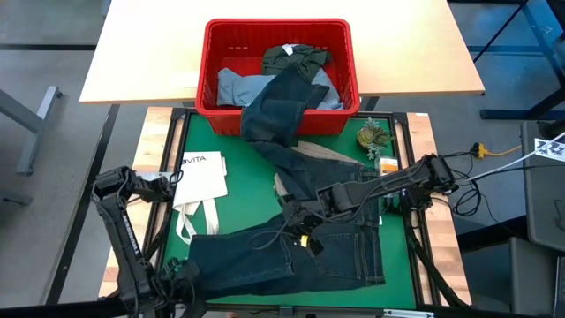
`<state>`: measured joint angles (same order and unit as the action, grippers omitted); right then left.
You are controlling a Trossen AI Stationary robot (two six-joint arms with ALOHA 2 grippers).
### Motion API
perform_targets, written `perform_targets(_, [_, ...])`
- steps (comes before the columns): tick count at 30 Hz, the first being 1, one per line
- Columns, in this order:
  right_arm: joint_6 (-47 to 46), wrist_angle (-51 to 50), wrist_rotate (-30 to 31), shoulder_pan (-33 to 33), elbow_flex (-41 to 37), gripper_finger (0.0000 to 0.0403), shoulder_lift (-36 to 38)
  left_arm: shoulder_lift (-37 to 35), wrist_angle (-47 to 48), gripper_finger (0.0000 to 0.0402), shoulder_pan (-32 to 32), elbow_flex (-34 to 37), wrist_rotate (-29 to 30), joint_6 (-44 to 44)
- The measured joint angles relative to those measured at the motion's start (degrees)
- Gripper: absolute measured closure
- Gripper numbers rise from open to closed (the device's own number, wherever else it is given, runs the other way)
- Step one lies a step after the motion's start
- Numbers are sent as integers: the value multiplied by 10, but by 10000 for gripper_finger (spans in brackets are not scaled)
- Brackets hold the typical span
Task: Fold Laundry from Bin
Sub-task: Fold the dark blue jeans
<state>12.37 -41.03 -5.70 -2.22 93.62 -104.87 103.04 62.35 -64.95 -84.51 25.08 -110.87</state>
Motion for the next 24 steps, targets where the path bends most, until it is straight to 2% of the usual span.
perform_targets(5, [-2,-4,-14,0,0,387,-4,0,21,244,13,0,26,23])
perform_targets(10, [-2,-10,-24,0,0,328,-7,0,29,244,26,0,25,71])
perform_targets(17, [-2,-10,0,0,0,224,-7,0,-61,244,31,0,25,197])
perform_targets(20, [-2,-11,1,0,0,198,-7,0,-117,244,31,0,-4,234])
perform_targets(22, [-2,-11,1,0,0,187,-7,0,-133,244,31,0,-35,240])
perform_targets(24, [-2,-11,1,0,0,181,-7,0,-135,244,30,0,-40,240])
